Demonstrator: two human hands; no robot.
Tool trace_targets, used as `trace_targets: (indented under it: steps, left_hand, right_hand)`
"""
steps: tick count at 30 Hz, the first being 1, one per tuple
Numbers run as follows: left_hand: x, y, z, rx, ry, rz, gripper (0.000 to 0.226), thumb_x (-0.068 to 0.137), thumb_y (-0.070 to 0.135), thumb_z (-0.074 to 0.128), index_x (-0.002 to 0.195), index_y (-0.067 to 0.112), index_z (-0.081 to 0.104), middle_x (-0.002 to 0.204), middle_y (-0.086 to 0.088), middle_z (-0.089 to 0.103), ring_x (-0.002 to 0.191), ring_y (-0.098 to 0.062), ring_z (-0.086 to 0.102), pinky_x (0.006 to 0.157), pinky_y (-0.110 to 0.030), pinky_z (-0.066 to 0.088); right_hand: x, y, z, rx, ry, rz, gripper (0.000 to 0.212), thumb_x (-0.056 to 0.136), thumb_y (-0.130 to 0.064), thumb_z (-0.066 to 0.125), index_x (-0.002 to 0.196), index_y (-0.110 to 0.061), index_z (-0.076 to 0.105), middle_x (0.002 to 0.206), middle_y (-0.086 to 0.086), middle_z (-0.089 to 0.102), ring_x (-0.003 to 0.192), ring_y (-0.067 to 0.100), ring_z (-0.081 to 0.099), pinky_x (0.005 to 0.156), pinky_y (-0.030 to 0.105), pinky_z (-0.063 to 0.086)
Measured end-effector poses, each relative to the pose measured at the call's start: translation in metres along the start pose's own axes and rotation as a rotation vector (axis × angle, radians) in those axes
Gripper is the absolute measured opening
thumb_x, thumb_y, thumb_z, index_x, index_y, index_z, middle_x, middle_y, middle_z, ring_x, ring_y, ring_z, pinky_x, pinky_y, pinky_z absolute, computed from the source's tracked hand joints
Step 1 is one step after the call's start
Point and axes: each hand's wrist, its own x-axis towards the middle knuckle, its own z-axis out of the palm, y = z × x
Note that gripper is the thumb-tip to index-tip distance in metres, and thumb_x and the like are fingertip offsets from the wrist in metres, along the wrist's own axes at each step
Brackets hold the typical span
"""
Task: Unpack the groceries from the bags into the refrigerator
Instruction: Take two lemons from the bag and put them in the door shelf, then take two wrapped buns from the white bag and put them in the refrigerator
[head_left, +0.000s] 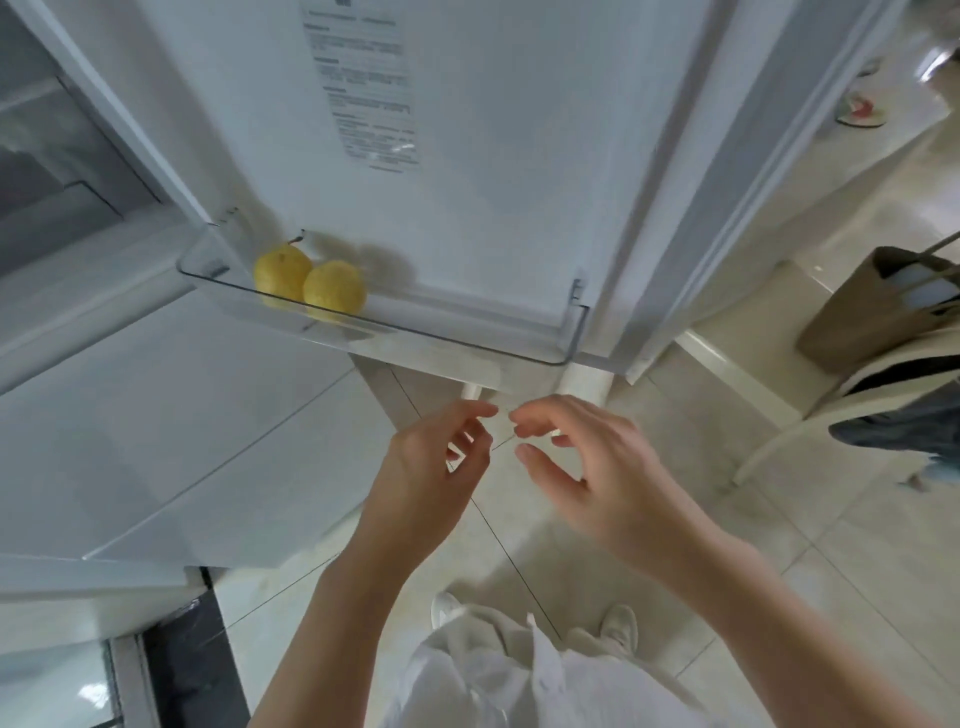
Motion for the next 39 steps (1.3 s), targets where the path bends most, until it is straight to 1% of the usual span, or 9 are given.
trace_targets:
  steps: [3,7,12,16,19,24,28,32,39]
  left_hand:
    - [0.000,0.020,0.047,0.028,-0.035,-0.032,0.020,0.093,0.019,0.060,0.109,0.027,0.066,0.083,0.023,0.061,0.083,0.002,0.059,0.072,-0.006,0.045]
    - [0.000,0.052,0.121,0.019,-0.091,-0.069,0.019,0.092,0.020,0.059,0.106,0.028,0.068,0.080,0.022,0.064,0.080,0.003,0.061,0.071,-0.007,0.045]
    - [0.011,0.095,0.209,0.005,-0.190,-0.077,0.019,0.093,0.022,0.056,0.107,0.030,0.066,0.085,0.014,0.070,0.081,0.001,0.063,0.077,-0.021,0.053]
    - [0.034,0.121,0.245,0.005,-0.245,-0.062,0.016,0.094,0.024,0.057,0.107,0.028,0.066,0.083,0.016,0.069,0.081,0.005,0.062,0.072,-0.009,0.048]
    - [0.062,0.130,0.258,0.006,-0.249,-0.092,0.015,0.092,0.021,0.059,0.103,0.028,0.067,0.080,0.015,0.069,0.080,0.002,0.062,0.071,-0.009,0.048]
    - [0.120,0.132,0.277,-0.007,-0.220,-0.139,0.015,0.092,0.017,0.059,0.103,0.023,0.068,0.083,0.013,0.070,0.080,0.001,0.063,0.070,-0.007,0.046]
    - [0.182,0.131,0.295,0.001,-0.200,-0.176,0.016,0.093,0.020,0.059,0.105,0.025,0.068,0.083,0.013,0.070,0.079,0.002,0.063,0.071,-0.012,0.050]
    - [0.239,0.139,0.297,0.018,-0.181,-0.161,0.015,0.093,0.023,0.058,0.104,0.027,0.067,0.085,0.015,0.069,0.079,0.001,0.062,0.073,-0.017,0.050]
    - [0.327,0.137,0.289,0.029,-0.079,-0.159,0.014,0.094,0.025,0.059,0.105,0.026,0.067,0.084,0.012,0.069,0.077,0.000,0.063,0.068,-0.018,0.052]
  right_hand:
    - [-0.026,0.040,-0.031,-0.028,-0.025,0.060,0.020,0.092,-0.025,0.059,0.111,-0.021,0.062,0.101,-0.014,0.065,0.098,-0.001,0.060,0.085,0.026,0.050]
    - [-0.059,0.097,-0.081,-0.045,-0.037,0.138,0.020,0.092,-0.026,0.058,0.111,-0.022,0.061,0.098,-0.015,0.065,0.096,-0.003,0.060,0.086,0.022,0.049]
    - [-0.086,0.160,-0.139,-0.107,-0.023,0.208,0.022,0.093,-0.027,0.058,0.113,-0.021,0.061,0.099,-0.012,0.067,0.090,-0.004,0.057,0.083,0.013,0.046]
    - [-0.093,0.203,-0.172,-0.108,-0.003,0.303,0.022,0.093,-0.027,0.058,0.115,-0.022,0.061,0.100,-0.012,0.065,0.092,-0.001,0.059,0.084,0.018,0.048]
    - [-0.086,0.232,-0.189,-0.079,0.029,0.364,0.022,0.093,-0.026,0.058,0.114,-0.021,0.062,0.099,-0.012,0.064,0.092,0.001,0.060,0.085,0.022,0.051]
    - [-0.046,0.273,-0.213,-0.034,0.012,0.409,0.021,0.093,-0.025,0.058,0.114,-0.021,0.062,0.097,-0.012,0.064,0.091,0.000,0.060,0.084,0.020,0.050]
    - [0.010,0.304,-0.231,-0.039,0.011,0.388,0.018,0.092,-0.022,0.060,0.110,-0.020,0.063,0.094,-0.008,0.066,0.087,0.003,0.060,0.079,0.018,0.048]
    - [0.073,0.325,-0.250,-0.064,-0.003,0.316,0.015,0.089,-0.017,0.061,0.104,-0.016,0.064,0.090,-0.006,0.068,0.084,0.009,0.062,0.078,0.027,0.050]
    - [0.180,0.351,-0.277,-0.101,-0.058,0.192,0.025,0.092,-0.024,0.057,0.116,-0.017,0.059,0.097,-0.006,0.068,0.091,0.013,0.064,0.081,0.030,0.052]
